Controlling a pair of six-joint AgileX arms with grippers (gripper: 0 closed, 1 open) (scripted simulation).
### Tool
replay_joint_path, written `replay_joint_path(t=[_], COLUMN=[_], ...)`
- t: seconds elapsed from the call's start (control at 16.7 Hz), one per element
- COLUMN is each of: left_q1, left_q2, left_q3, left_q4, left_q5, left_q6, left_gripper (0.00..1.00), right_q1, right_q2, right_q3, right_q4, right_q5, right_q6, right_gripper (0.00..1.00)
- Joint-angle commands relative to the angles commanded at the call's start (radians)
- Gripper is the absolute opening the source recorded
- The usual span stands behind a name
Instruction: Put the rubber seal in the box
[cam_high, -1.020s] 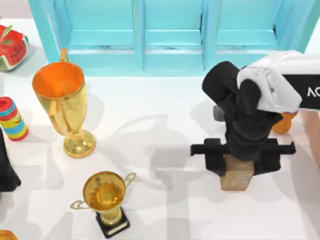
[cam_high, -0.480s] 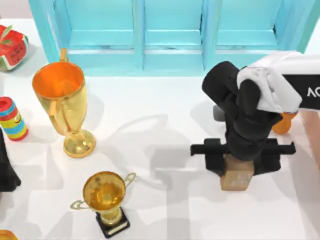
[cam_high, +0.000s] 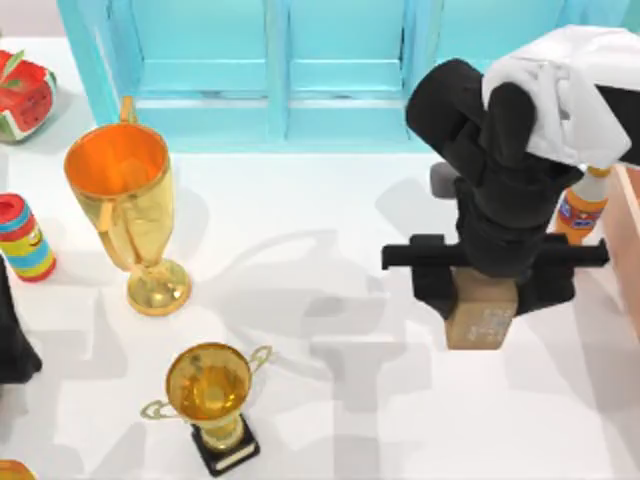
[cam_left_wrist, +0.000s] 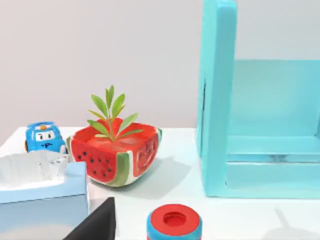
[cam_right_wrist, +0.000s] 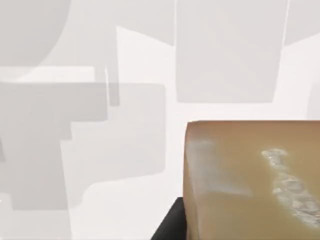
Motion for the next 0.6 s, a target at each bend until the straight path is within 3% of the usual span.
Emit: replay_joint_path(t=[0.24,0.6], left_q1=[0.0,0.0], left_q2=[0.0,0.0], left_q3=[0.0,0.0], left_q4=[0.0,0.0], left_q5=[0.0,0.0], left_q6=[0.0,0.0], left_gripper=[1.0,1.0], right_q1=[-0.003,-0.003], right_q2=[-0.043,-0.041], right_q3=[0.095,0.101], right_q4=[-0.135,-0.143], right_q5=[0.001,0.0], right_q6=[-0.002,-0.003], right_gripper=[0.0,0.0])
